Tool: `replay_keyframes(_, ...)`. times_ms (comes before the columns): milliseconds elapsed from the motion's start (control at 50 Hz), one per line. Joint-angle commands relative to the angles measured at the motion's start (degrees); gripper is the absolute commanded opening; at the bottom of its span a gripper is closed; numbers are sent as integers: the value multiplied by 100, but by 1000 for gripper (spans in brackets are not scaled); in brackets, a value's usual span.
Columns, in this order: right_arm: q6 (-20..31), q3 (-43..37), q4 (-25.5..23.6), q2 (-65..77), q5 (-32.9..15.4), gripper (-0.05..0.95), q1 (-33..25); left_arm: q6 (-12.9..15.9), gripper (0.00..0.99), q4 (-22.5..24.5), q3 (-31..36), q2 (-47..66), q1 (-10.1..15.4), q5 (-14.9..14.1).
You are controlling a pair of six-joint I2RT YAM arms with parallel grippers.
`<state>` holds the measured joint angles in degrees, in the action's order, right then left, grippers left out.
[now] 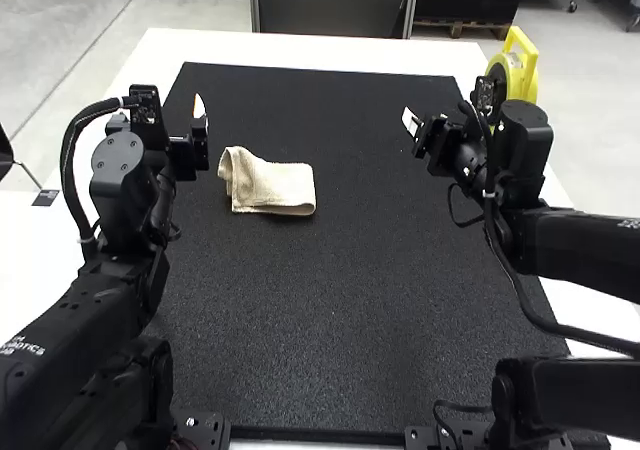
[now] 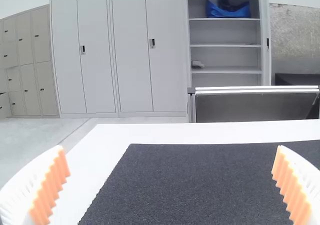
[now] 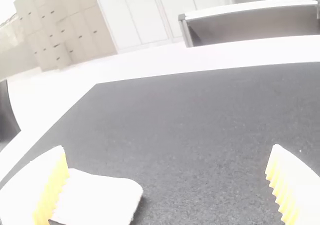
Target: Fold the towel.
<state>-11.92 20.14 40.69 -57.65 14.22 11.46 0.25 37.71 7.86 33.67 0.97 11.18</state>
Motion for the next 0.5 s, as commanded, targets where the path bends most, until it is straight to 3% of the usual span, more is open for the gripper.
replay_keyframes(0,102,-63,71,439,-121,913,-215,186,961,61,-30,-177,-97,42)
replay_keyframes(200,252,-265,53,1168,-68,913,-522,449,959,-36,-179,-660,-176,42)
replay_keyframes(480,234,-529,-140,1889,406,913,-1023,555,959,-686,-390,-1609,-299,51)
